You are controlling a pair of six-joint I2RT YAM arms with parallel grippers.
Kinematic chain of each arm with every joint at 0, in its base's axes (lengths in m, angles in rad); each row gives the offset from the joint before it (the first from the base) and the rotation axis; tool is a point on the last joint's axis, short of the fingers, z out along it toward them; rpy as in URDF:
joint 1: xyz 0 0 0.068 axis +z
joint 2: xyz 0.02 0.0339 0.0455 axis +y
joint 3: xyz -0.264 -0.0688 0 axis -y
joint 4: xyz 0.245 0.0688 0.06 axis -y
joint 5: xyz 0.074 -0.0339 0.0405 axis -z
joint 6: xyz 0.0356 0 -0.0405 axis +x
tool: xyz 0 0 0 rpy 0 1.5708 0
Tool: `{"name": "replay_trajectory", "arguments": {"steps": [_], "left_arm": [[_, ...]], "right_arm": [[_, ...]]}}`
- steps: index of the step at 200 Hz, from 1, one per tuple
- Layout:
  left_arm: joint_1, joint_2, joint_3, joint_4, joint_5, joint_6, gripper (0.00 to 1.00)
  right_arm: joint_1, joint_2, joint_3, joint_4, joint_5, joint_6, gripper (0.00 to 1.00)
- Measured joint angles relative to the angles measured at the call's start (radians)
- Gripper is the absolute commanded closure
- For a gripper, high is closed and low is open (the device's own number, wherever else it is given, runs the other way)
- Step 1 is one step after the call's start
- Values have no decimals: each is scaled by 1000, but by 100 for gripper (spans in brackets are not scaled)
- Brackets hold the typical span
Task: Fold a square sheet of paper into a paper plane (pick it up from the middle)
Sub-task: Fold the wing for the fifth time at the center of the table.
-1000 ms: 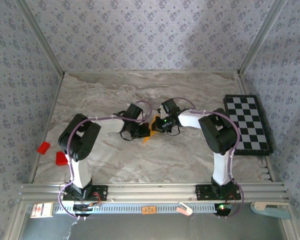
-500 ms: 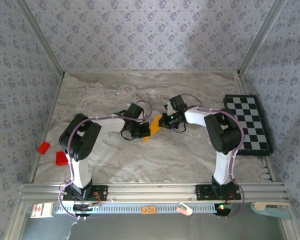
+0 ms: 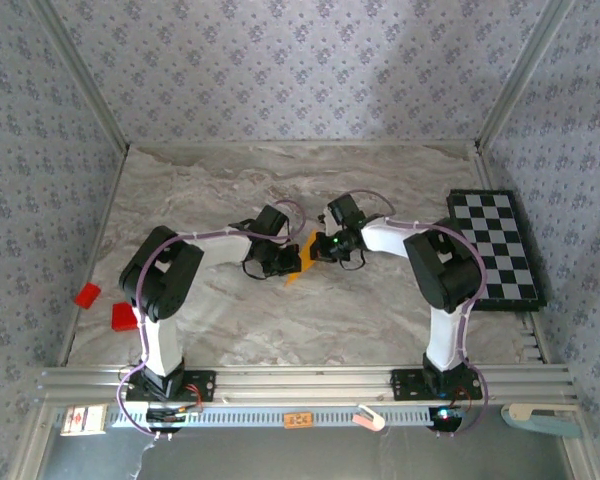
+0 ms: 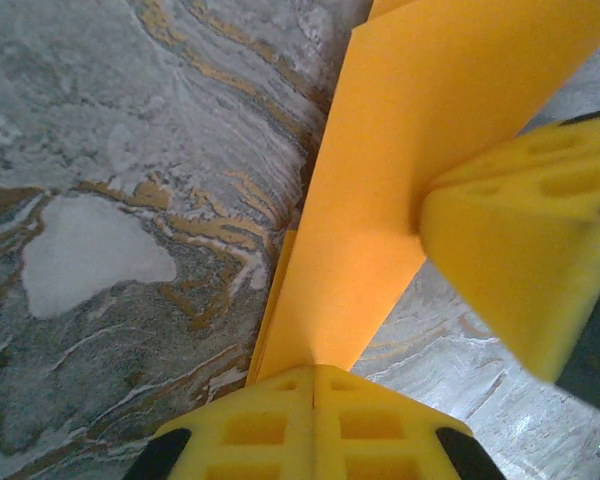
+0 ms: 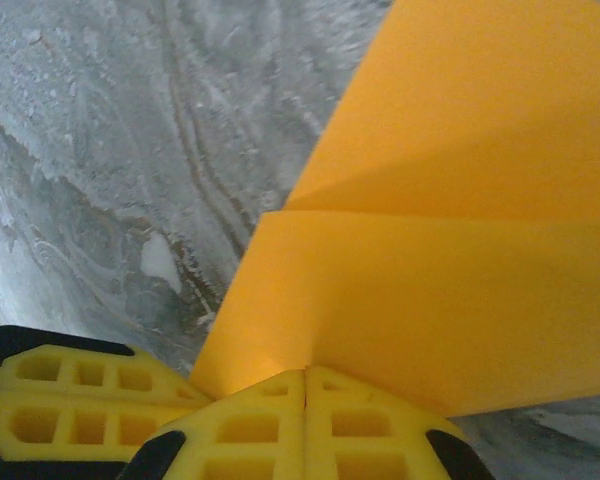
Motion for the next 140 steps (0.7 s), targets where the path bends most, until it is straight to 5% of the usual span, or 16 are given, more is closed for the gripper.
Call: {"name": "replay_trajectory", "arguments": {"steps": [62, 140], "left_arm": [[0, 0, 0, -4, -1, 0, 100], [-1, 0, -14, 22, 0, -12, 100]], "right_arm": [[10, 27, 16, 13, -8, 8, 100], [-181, 27, -40, 105, -79, 24, 100]]}}
